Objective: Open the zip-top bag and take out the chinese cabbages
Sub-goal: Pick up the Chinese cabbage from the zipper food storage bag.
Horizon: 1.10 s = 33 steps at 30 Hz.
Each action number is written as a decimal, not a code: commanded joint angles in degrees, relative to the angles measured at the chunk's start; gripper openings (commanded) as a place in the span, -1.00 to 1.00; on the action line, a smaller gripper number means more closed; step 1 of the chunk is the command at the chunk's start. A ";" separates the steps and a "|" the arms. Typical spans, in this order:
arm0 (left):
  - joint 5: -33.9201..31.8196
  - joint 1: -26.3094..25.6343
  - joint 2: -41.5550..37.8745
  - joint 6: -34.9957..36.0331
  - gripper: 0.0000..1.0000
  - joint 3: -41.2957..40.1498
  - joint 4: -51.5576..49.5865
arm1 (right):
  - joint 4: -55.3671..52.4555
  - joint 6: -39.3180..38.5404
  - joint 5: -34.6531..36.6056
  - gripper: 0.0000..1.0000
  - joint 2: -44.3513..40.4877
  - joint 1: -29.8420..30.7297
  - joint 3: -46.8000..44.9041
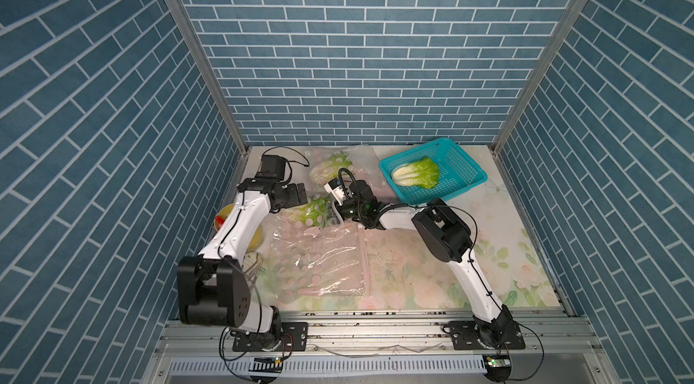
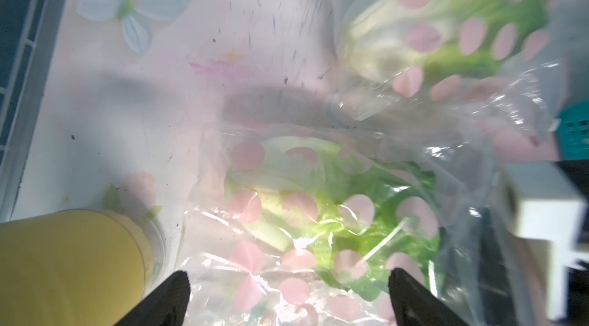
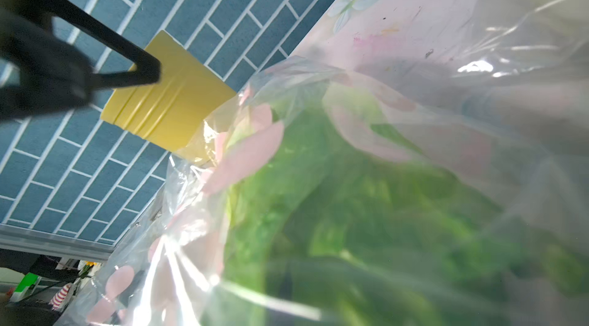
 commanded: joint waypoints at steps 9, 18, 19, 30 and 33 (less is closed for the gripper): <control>17.10 1.62 -9.21 -7.23 0.99 -9.52 2.63 | 7.02 10.10 -1.78 -1.00 -8.78 -4.82 -4.65; 22.20 3.13 -8.43 -11.16 0.99 -15.41 10.55 | 6.03 12.74 -4.30 -1.00 -11.50 -5.98 -5.06; 22.68 3.35 -8.38 -11.92 0.99 -16.17 11.90 | 6.13 13.14 -4.52 -1.00 -11.46 -6.00 -5.16; 22.65 6.02 -5.80 -18.45 0.33 -21.65 22.60 | 5.07 14.08 -5.79 -1.00 -11.81 -6.08 -6.01; 21.52 6.42 -3.55 -18.85 -0.18 -21.67 23.20 | 4.48 13.87 -6.43 -1.00 -12.36 -6.11 -6.87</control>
